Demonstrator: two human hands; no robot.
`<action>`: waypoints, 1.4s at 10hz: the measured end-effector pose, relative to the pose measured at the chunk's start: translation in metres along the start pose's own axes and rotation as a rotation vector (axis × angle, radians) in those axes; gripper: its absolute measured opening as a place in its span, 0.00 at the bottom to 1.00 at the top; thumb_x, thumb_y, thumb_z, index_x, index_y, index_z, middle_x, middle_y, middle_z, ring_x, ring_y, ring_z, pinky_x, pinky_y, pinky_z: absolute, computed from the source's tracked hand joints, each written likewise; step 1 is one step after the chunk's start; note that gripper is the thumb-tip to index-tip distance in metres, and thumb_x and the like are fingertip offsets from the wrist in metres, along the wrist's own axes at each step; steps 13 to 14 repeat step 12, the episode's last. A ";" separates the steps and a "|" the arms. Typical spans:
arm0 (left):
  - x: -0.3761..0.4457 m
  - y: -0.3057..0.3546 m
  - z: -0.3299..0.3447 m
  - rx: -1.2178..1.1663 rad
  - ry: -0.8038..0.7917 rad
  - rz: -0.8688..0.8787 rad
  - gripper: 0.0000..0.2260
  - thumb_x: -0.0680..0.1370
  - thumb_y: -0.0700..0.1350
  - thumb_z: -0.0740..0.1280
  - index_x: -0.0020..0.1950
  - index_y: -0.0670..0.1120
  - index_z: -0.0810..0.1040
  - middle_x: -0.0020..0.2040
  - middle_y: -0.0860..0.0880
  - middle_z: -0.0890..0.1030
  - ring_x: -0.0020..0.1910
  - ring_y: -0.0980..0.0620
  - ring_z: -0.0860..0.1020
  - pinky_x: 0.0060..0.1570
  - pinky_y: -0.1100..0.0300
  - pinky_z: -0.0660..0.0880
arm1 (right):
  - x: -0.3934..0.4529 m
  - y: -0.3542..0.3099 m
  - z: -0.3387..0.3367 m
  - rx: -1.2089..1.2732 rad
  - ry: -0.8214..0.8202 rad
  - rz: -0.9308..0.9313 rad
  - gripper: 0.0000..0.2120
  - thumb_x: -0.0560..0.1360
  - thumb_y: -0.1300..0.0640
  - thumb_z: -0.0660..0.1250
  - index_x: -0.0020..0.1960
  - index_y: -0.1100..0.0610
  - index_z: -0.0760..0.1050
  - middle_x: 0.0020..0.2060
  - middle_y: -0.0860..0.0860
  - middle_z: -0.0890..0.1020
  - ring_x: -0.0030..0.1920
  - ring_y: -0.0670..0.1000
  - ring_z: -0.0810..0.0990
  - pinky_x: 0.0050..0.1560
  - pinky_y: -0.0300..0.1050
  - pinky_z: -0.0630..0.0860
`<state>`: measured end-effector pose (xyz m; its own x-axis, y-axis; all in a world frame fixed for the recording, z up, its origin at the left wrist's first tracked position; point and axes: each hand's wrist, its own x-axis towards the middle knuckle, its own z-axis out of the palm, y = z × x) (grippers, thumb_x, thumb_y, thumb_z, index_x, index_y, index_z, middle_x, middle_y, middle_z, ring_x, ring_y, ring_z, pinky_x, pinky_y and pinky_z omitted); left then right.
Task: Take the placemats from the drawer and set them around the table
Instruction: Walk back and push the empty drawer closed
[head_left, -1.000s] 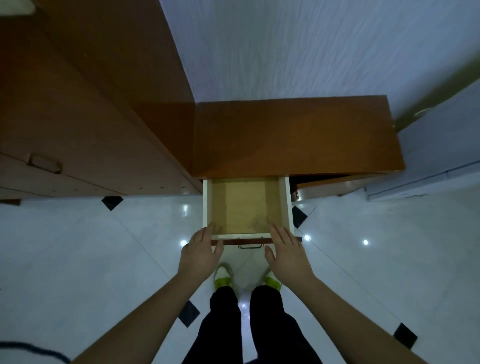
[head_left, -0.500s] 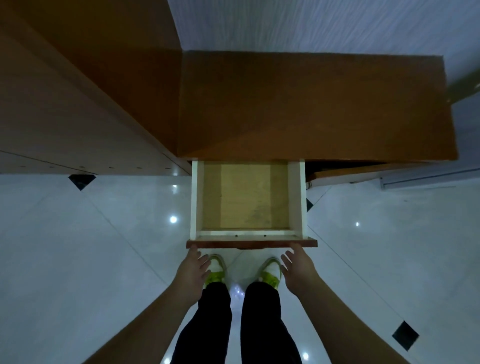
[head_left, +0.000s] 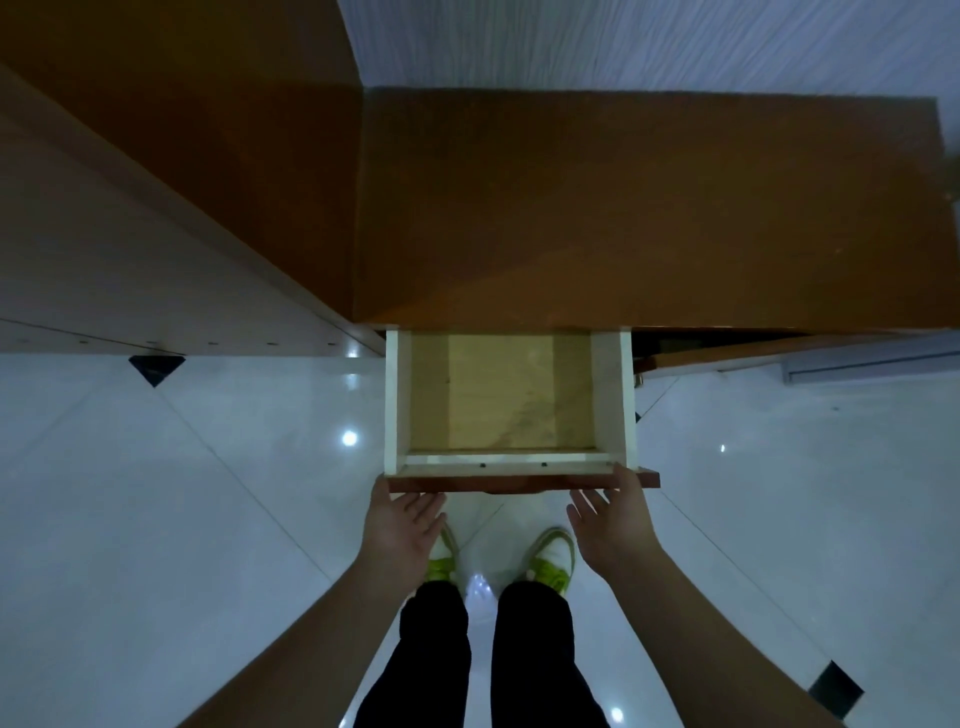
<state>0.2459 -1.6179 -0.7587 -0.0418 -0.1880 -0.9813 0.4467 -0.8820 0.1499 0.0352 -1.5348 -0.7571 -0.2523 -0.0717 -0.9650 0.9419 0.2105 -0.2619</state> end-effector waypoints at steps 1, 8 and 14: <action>0.006 0.011 0.014 0.004 -0.016 0.029 0.32 0.82 0.59 0.56 0.77 0.36 0.60 0.72 0.38 0.69 0.71 0.42 0.70 0.67 0.50 0.66 | 0.005 -0.011 0.015 0.025 -0.013 -0.009 0.25 0.79 0.48 0.63 0.73 0.56 0.65 0.67 0.56 0.72 0.69 0.54 0.71 0.70 0.48 0.64; 0.045 0.097 0.129 -0.079 -0.258 0.185 0.36 0.82 0.65 0.48 0.80 0.40 0.54 0.77 0.42 0.64 0.75 0.43 0.64 0.75 0.47 0.58 | 0.035 -0.090 0.123 0.130 -0.328 -0.128 0.33 0.81 0.40 0.53 0.79 0.58 0.51 0.74 0.56 0.65 0.74 0.54 0.65 0.76 0.50 0.57; 0.041 0.098 0.126 -0.007 -0.269 0.167 0.34 0.82 0.63 0.50 0.79 0.41 0.56 0.76 0.40 0.66 0.76 0.41 0.64 0.75 0.46 0.58 | 0.041 -0.097 0.120 -0.047 -0.380 -0.106 0.36 0.81 0.35 0.47 0.80 0.56 0.50 0.77 0.55 0.62 0.76 0.53 0.60 0.76 0.54 0.53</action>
